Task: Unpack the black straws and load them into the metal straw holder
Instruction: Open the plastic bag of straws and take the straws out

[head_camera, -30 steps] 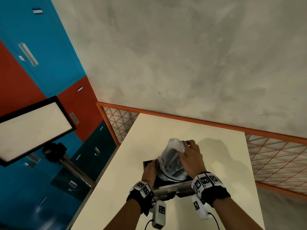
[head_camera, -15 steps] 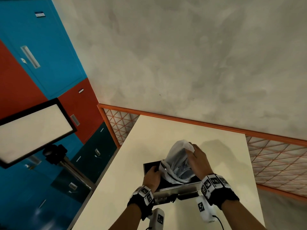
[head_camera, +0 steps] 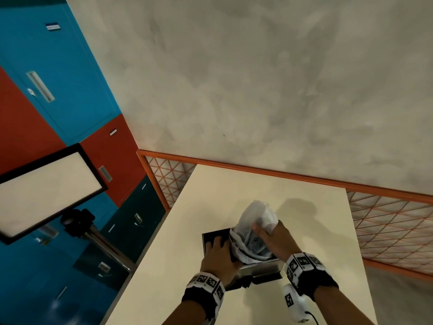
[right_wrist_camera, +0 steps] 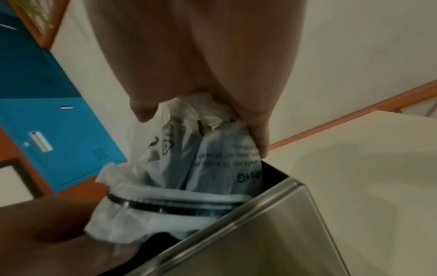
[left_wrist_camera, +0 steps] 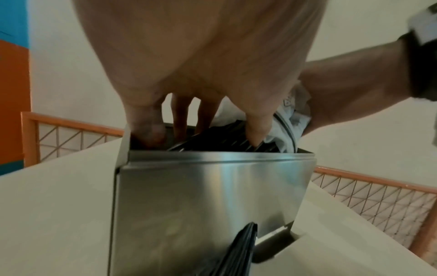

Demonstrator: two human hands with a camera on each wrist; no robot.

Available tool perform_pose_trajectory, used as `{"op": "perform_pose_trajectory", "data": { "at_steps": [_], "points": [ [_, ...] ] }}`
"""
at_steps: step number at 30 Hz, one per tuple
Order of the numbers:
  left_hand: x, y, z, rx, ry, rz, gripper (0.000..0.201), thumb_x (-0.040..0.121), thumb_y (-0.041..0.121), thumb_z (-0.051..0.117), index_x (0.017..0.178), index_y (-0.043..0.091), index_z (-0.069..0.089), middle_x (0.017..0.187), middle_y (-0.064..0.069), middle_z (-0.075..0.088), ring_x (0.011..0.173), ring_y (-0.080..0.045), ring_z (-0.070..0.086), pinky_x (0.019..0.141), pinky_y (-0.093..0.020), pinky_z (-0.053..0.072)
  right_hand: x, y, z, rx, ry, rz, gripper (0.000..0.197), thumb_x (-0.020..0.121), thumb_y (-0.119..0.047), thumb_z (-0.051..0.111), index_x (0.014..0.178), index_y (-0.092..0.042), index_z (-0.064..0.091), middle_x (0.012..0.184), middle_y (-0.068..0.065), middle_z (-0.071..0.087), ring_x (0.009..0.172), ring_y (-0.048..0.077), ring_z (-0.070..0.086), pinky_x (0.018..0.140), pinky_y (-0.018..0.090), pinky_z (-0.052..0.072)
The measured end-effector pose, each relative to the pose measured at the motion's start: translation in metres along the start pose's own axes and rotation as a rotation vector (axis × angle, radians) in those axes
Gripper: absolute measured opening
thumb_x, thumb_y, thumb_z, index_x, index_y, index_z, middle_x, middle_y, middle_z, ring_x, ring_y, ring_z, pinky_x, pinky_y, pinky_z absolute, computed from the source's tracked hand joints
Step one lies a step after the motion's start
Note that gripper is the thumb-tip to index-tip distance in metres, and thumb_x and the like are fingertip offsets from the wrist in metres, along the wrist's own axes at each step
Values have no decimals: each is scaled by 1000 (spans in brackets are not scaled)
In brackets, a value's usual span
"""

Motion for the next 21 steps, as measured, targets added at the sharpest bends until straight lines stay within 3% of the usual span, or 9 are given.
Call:
{"op": "perform_pose_trajectory", "data": {
  "at_steps": [2, 4, 6, 8, 10, 13, 16, 19, 21],
  "points": [
    [-2, 2, 3, -75, 48, 39, 88, 74, 70, 39, 147, 22, 41, 142, -2, 41, 130, -29, 40, 111, -41, 35, -13, -16, 4, 19, 10, -33, 73, 79, -65, 68, 123, -10, 50, 104, 4, 66, 77, 7, 65, 60, 21, 50],
    [-3, 1, 7, -229, 81, 32, 91, 76, 67, 54, 151, 19, 34, 146, -3, 40, 132, -26, 43, 110, -38, 38, -22, -30, 5, 27, 9, -109, 66, 84, -56, 68, 129, -14, 48, 117, 6, 63, 91, 15, 65, 72, 25, 50],
    [-4, -2, 7, -356, 102, 22, 101, 77, 68, 62, 156, 19, 24, 150, 0, 35, 135, -22, 42, 111, -37, 40, -26, -43, 5, 10, -10, -217, 72, 83, -51, 71, 141, -20, 42, 135, 3, 55, 115, 23, 58, 91, 31, 46],
    [-3, -3, 7, -387, 121, 37, 107, 76, 69, 64, 159, 19, 17, 153, 2, 33, 138, -19, 38, 113, -37, 37, -25, -47, 2, 24, -42, -218, 91, 79, -52, 75, 151, -22, 28, 144, -1, 48, 129, 25, 50, 101, 34, 43],
    [-1, -4, 9, -361, 127, 52, 106, 76, 69, 64, 159, 21, 18, 153, 1, 36, 139, -20, 38, 115, -41, 37, -16, -42, 0, -14, -42, -185, 89, 76, -58, 75, 147, -22, 36, 136, -1, 56, 124, 26, 55, 98, 36, 46],
    [2, -7, 13, -346, 136, 67, 99, 77, 71, 62, 157, 27, 23, 146, 3, 43, 133, -21, 43, 110, -46, 40, -7, -38, -3, -42, -46, -162, 72, 68, -74, 67, 116, -21, 60, 104, -1, 69, 96, 20, 67, 81, 37, 55],
    [0, -6, 13, -349, 128, 106, 93, 79, 68, 62, 155, 30, 27, 144, 0, 41, 130, -24, 44, 108, -48, 41, 1, -26, -1, 40, -35, -82, 81, 68, -68, 74, 116, -10, 48, 105, 5, 62, 92, 20, 65, 69, 31, 51],
    [-5, -2, 10, -361, 168, 132, 95, 76, 66, 65, 155, 32, 27, 150, 1, 32, 133, -24, 41, 111, -45, 41, 10, -7, 5, 85, -74, -50, 94, 60, -77, 76, 120, -9, 51, 100, 1, 69, 85, 12, 70, 70, 34, 58],
    [-8, 2, 6, -366, 189, 153, 101, 73, 68, 67, 156, 30, 26, 153, 3, 27, 138, -21, 36, 114, -40, 38, 10, -7, 8, 34, -194, -109, 80, 61, -83, 69, 112, -22, 66, 94, -6, 74, 81, 5, 71, 78, 34, 60]
  ]
}}
Point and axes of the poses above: each hand's wrist, its own x-axis towards the middle knuckle, its own z-axis out of the palm, y = z × x, the point moved 5 cm from there along x, towards the middle knuckle
